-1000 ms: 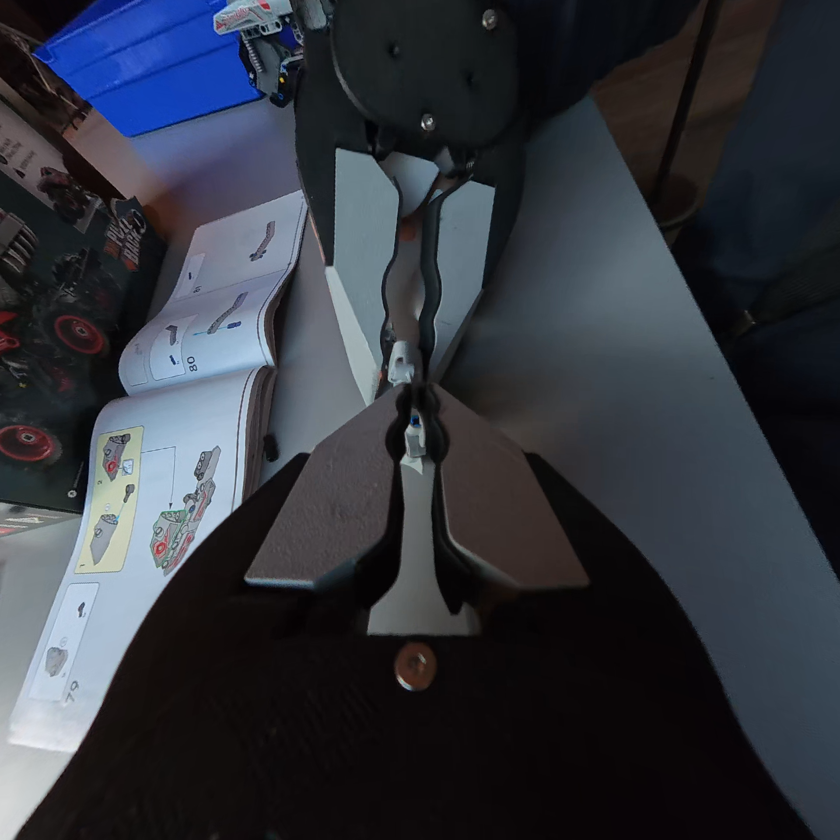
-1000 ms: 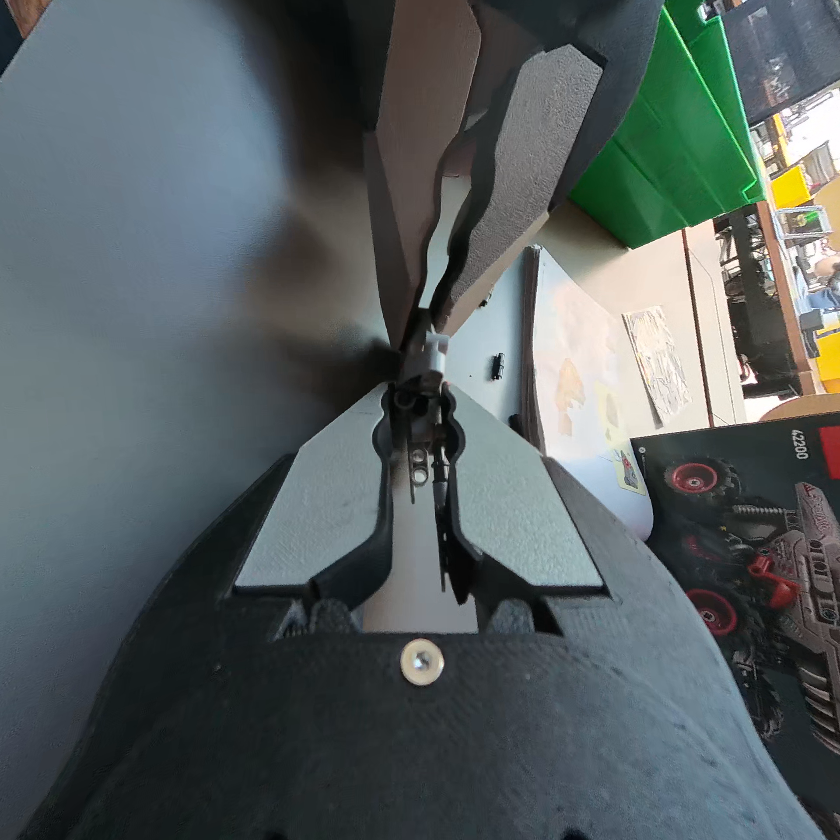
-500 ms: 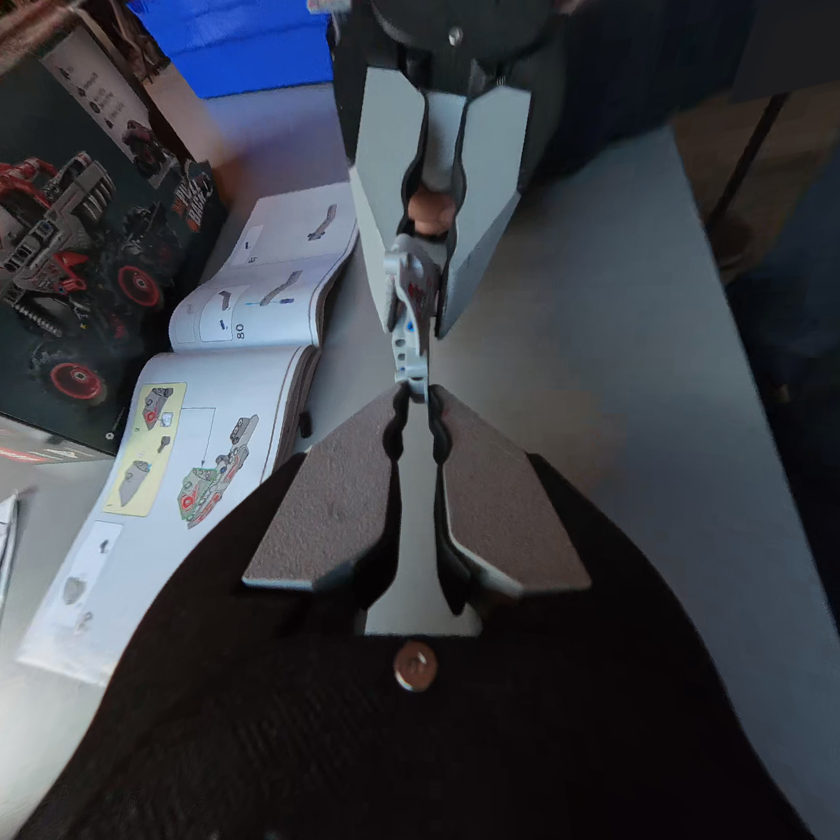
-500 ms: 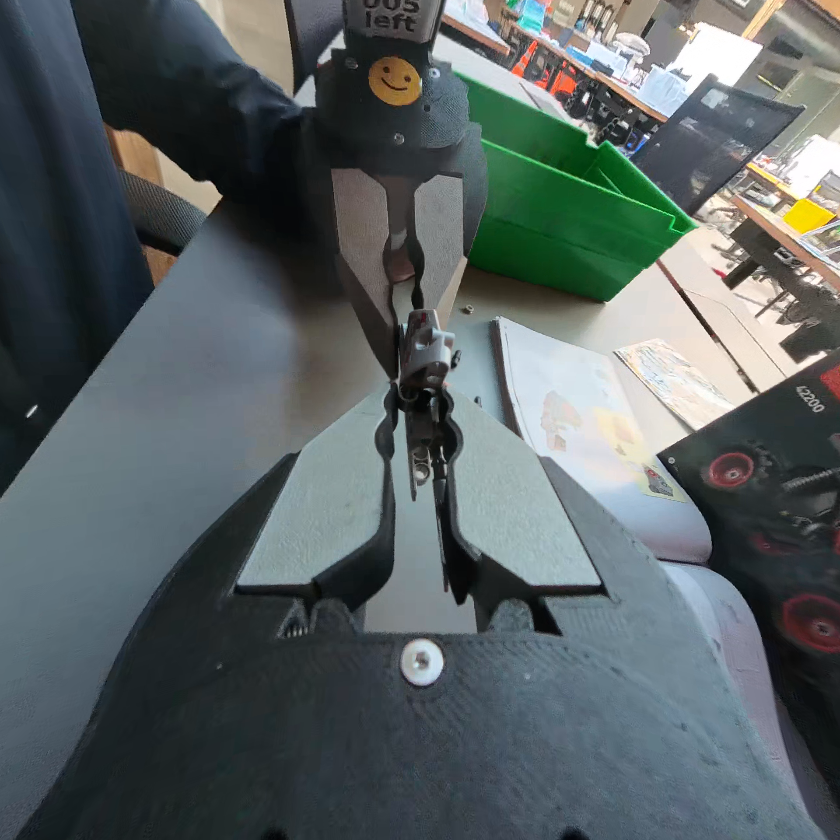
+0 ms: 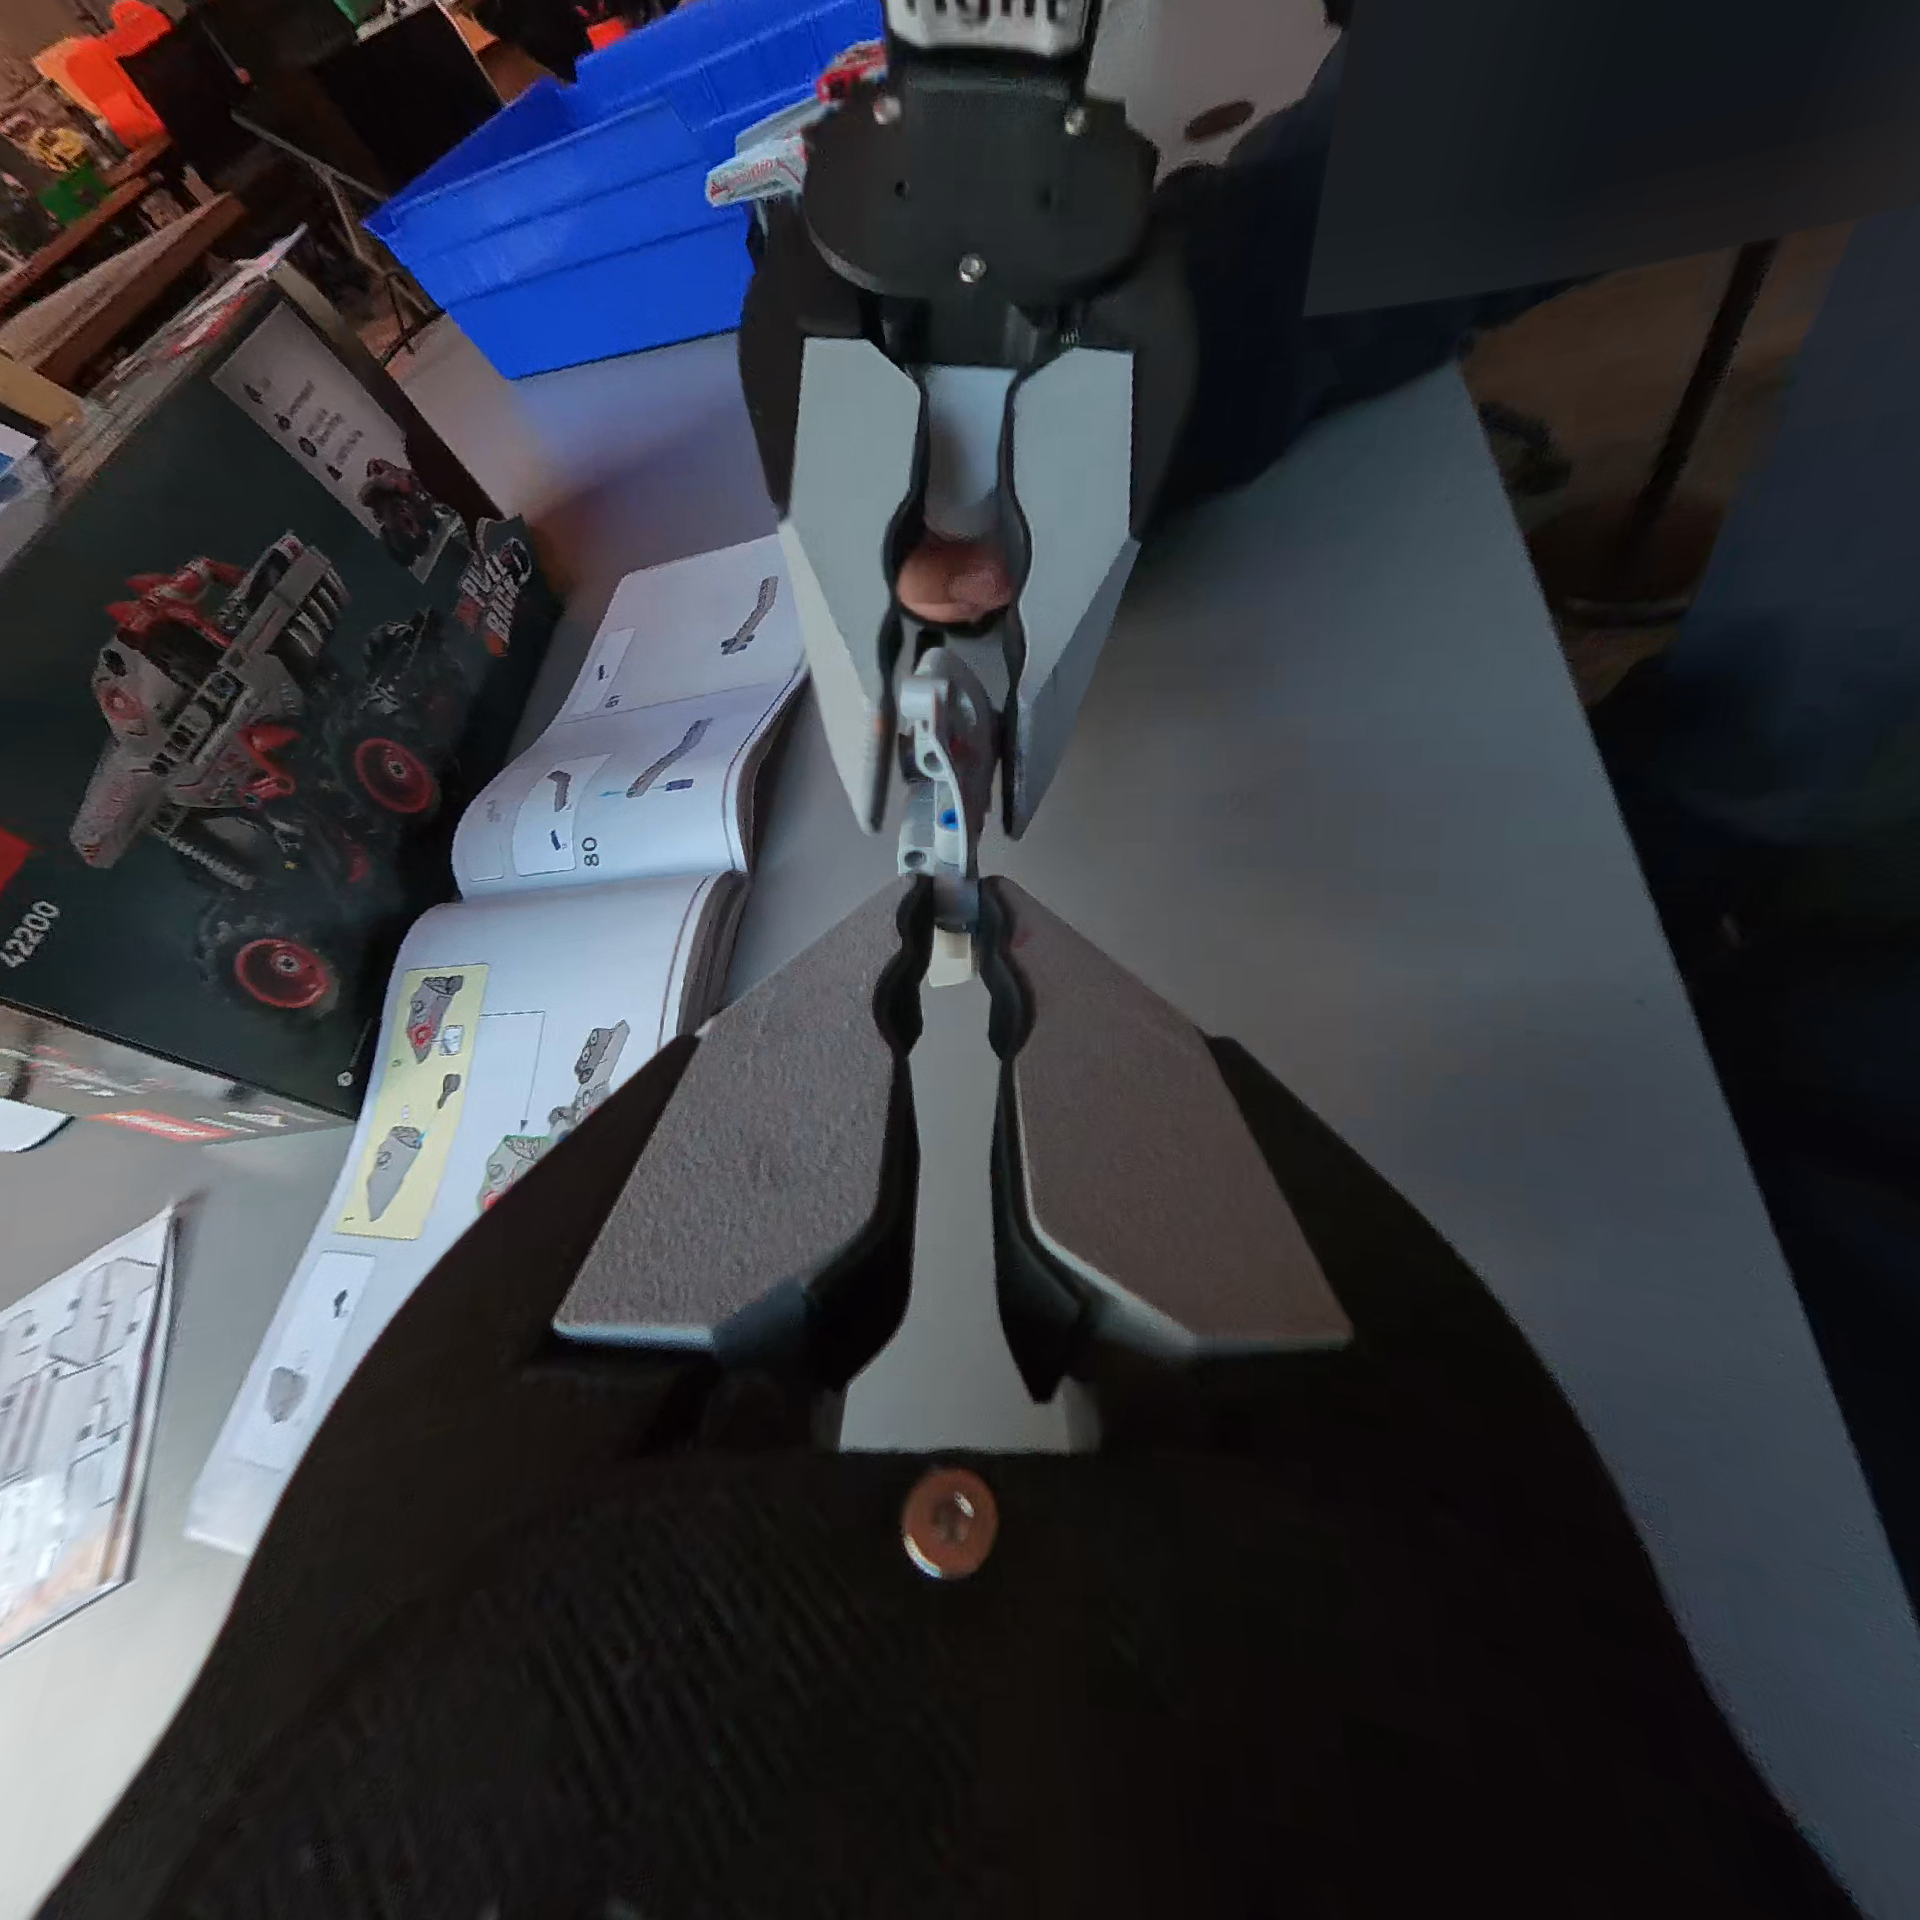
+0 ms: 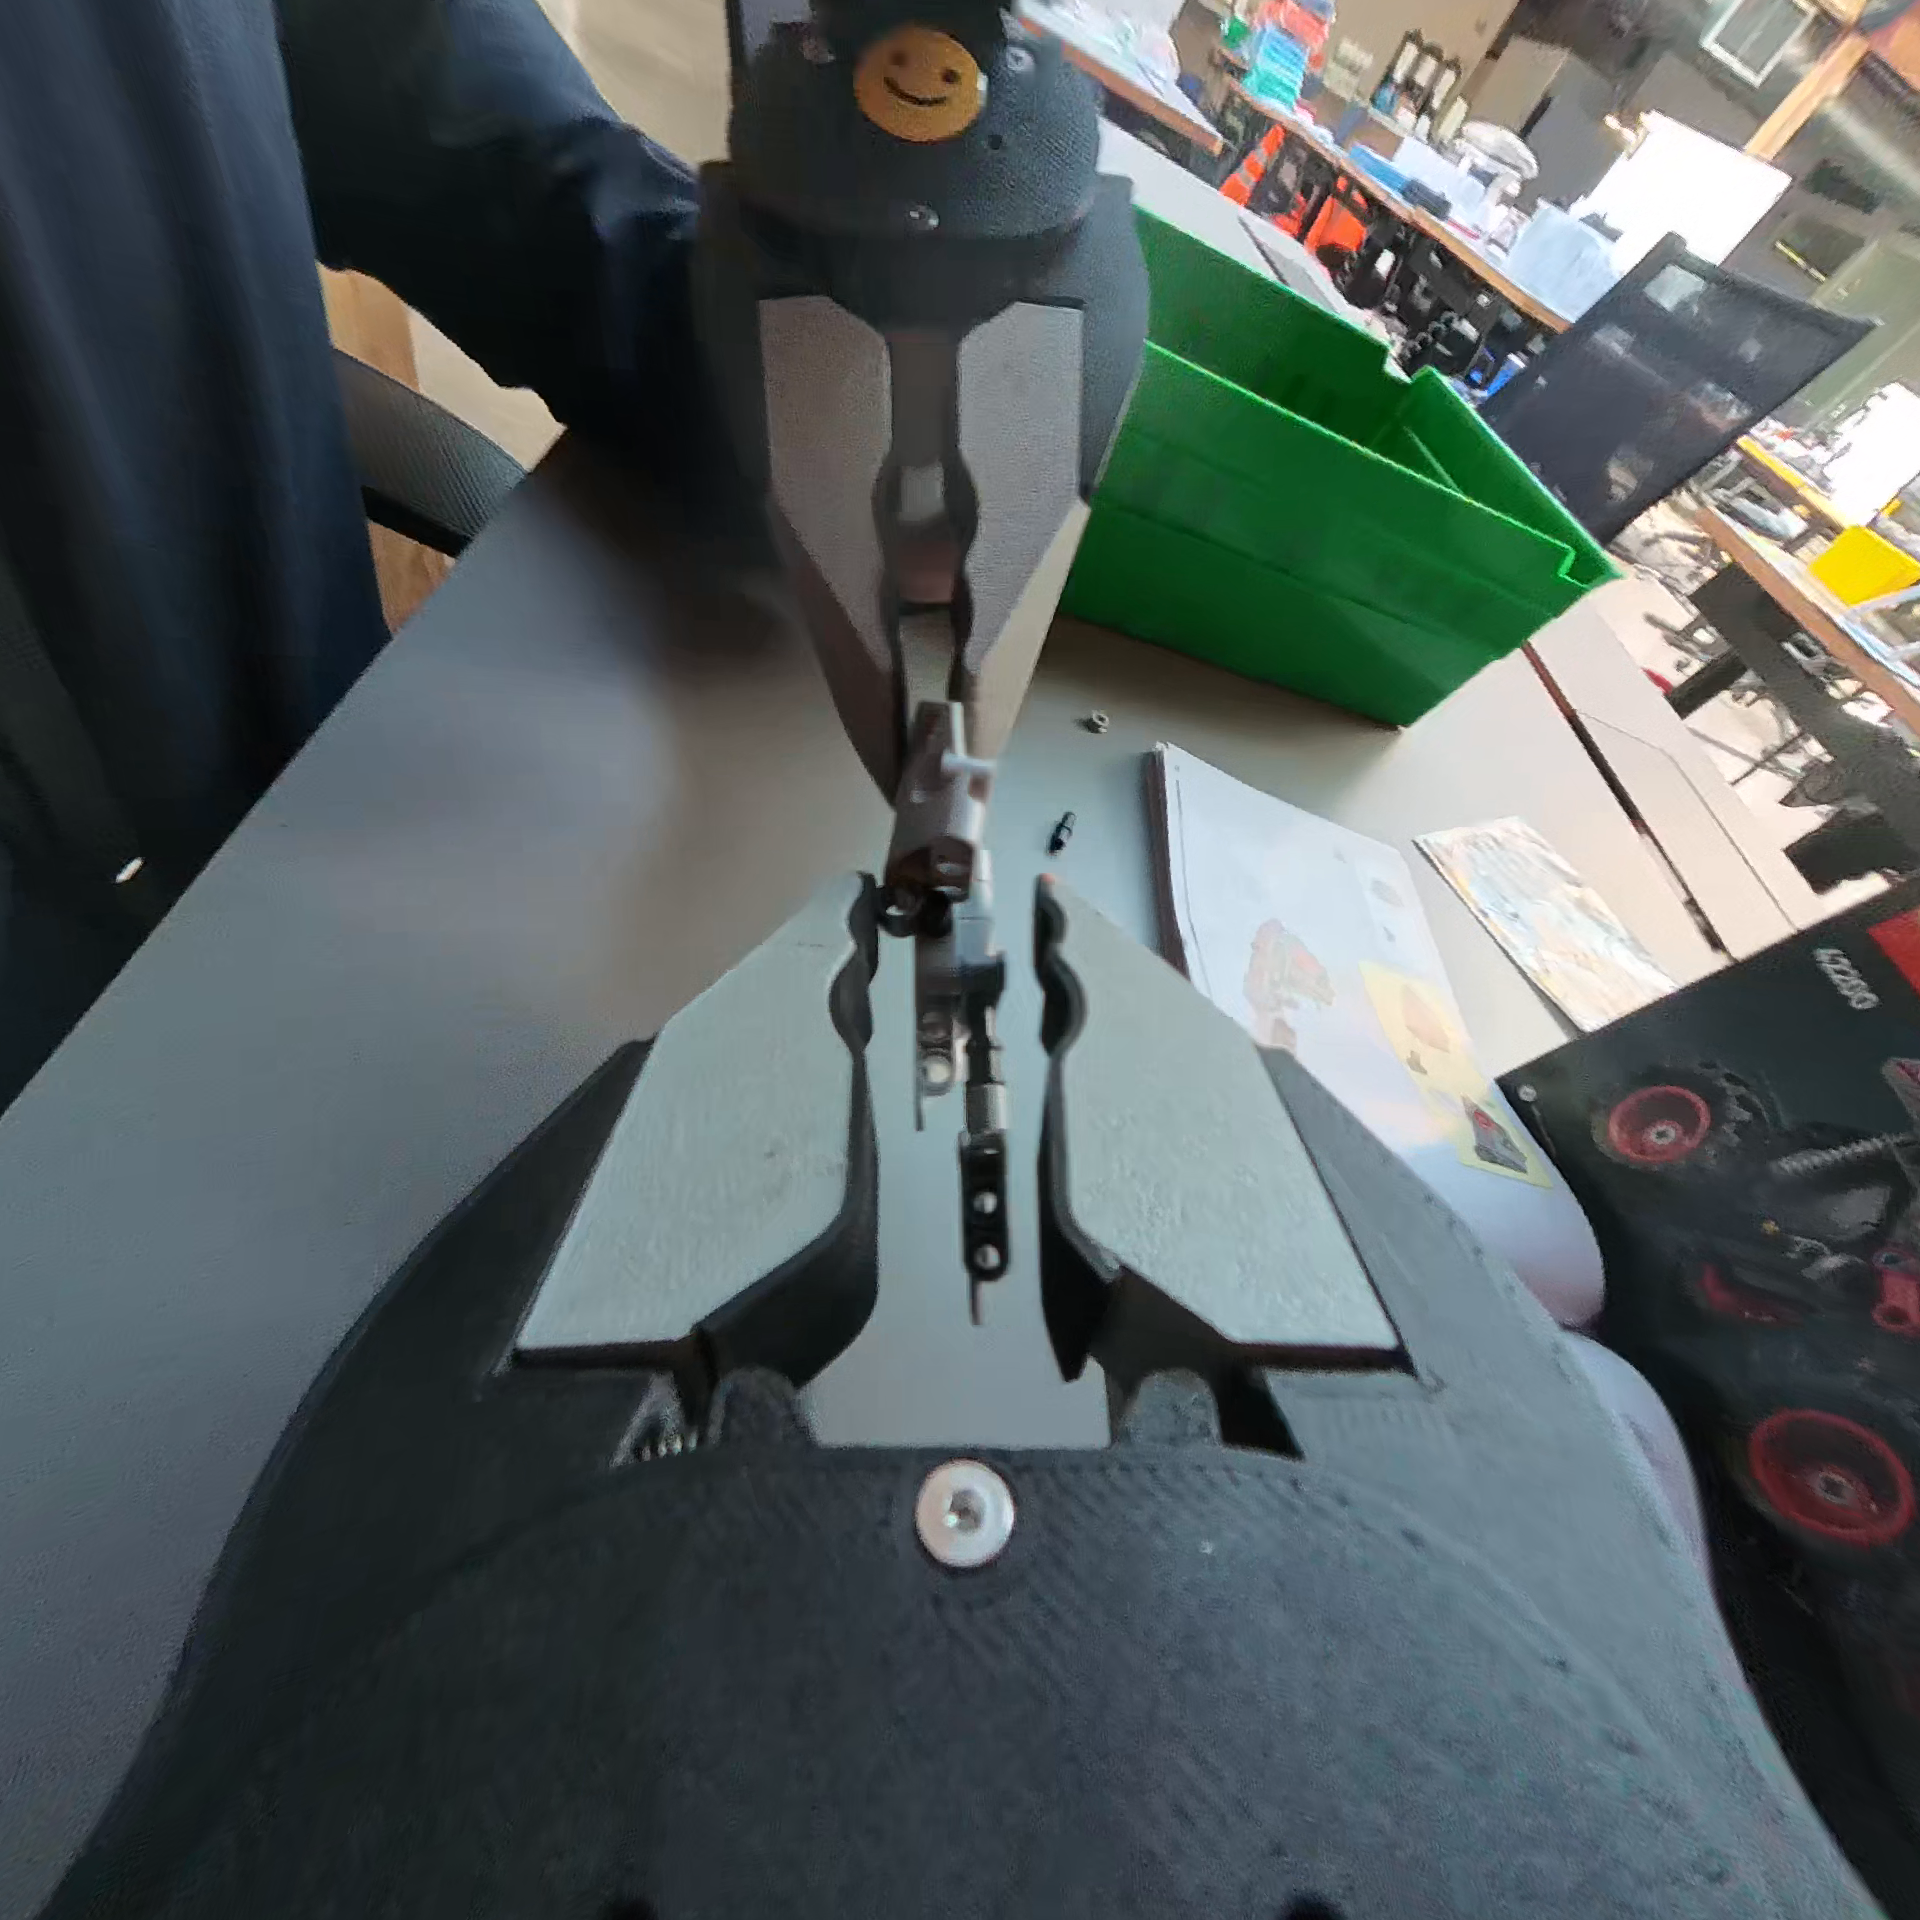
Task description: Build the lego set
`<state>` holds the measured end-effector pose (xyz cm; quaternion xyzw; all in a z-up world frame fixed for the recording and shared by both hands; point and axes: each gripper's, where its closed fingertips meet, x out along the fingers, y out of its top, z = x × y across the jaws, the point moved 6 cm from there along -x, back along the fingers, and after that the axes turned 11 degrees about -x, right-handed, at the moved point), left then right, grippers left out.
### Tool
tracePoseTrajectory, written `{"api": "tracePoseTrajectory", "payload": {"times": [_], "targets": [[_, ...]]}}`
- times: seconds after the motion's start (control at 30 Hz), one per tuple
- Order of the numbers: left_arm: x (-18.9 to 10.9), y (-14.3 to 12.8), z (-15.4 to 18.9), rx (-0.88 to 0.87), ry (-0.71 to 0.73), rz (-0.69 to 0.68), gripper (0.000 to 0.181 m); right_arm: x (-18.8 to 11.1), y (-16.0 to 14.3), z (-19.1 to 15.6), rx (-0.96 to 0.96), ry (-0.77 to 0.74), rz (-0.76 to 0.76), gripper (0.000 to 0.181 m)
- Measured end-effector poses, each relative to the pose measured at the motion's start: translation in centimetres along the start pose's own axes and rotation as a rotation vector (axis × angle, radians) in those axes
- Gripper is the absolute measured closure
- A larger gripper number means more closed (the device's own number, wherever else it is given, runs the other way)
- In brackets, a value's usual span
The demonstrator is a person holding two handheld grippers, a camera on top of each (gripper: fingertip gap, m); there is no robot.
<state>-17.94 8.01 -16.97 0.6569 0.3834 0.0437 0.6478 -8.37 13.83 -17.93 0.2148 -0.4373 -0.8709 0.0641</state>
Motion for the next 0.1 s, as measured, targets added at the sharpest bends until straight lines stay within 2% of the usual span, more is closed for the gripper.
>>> {"api": "tracePoseTrajectory", "payload": {"times": [0.07,0.1], "targets": [[0.21,-0.19,0.26,0.036,0.019,-0.037,0.176,-0.41,0.49,0.3,-0.036,-0.028,-0.034,0.143],[0.27,-0.21,0.35,0.05,0.024,-0.05,0.176,-0.53,1.06,0.31,-0.068,-0.044,-0.039,0.146]]}}
